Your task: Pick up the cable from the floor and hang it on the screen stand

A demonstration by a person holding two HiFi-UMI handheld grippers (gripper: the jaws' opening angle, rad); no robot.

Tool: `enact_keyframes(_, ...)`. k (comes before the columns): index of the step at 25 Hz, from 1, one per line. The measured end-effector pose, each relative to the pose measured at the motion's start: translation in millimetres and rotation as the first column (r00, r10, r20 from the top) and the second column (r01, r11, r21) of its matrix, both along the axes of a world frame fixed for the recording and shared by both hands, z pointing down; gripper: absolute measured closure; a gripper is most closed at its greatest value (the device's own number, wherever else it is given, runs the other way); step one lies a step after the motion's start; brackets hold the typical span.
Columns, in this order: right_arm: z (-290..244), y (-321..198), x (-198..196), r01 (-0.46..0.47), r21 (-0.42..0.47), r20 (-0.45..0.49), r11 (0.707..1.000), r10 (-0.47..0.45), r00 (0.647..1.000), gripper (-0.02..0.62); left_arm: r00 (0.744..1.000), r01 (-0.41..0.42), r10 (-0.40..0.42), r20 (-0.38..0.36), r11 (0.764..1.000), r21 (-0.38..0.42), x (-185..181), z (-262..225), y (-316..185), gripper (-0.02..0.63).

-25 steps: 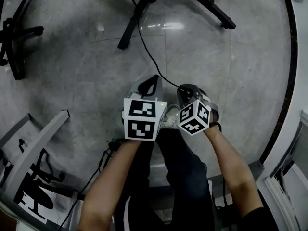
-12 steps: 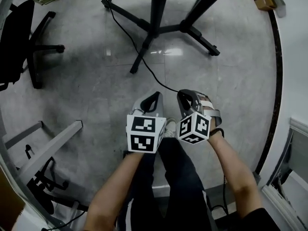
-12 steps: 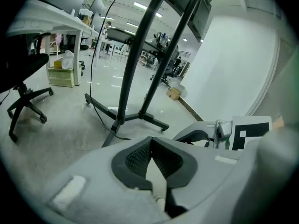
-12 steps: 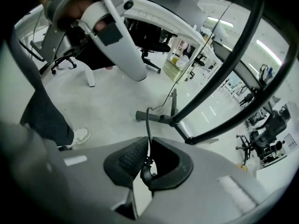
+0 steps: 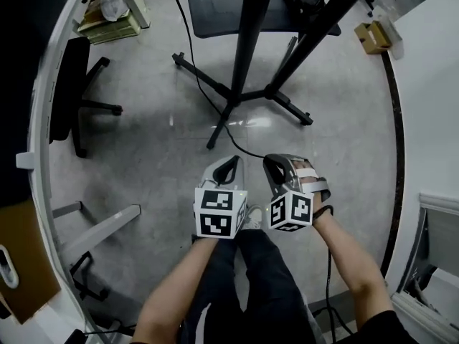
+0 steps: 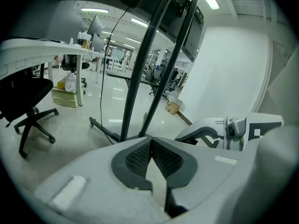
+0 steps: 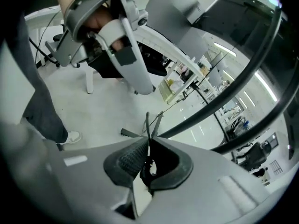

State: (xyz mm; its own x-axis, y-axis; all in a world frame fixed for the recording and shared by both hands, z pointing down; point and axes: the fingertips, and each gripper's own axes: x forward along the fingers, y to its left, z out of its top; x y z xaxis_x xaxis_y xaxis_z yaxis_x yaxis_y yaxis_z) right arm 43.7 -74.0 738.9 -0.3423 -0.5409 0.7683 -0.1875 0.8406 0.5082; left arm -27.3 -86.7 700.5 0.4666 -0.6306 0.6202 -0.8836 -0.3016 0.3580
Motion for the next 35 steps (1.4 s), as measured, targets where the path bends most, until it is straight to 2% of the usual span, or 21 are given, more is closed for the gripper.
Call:
enact_keyframes(3,-52.7,-8.8,-11.7,0.04,0.062,-0.003,0.997,-0.04,0.999,0.565,1.0,0.018,-0.018,-0.001,1.0,0.026,-11.3,-38.0,-4.7,0.609)
enact_keyframes(9,-166.1,-44.8,-35.6,0.084,0.203,0.025,0.976,-0.091,0.996,0.565,0.999,0.052,-0.05,-0.015,0.99,0.132,-32.4,-125.9,-31.1,0.609)
enact_keyframes(13,-245.7,-66.3,-48.5,0.113,0.307,0.035,0.945,-0.13,0.991,0.565,0.998,0.064,-0.061,-0.02,0.976,0.209,-43.0,-190.2,-48.9,0.609)
enact_keyframes(16,-302.9,-83.7,-58.3,0.121,0.384,0.041,0.915,-0.148,0.988,0.565,0.998,0.064,-0.058,-0.028,0.957,0.285,-51.0,-242.4,-61.0,0.609)
enact_keyframes(24,-442.3,-120.0,-83.5,0.146,0.581,0.019,0.801,-0.193,0.981,0.565,0.997,0.071,-0.053,-0.052,0.884,0.461,-65.0,-364.7,-92.8,0.609)
enact_keyframes(35,-604.1,-143.3,-103.6,0.159,0.776,-0.04,0.61,-0.204,0.978,0.565,0.997,0.059,-0.018,-0.07,0.76,0.648,-69.5,-515.5,-116.3,0.609)
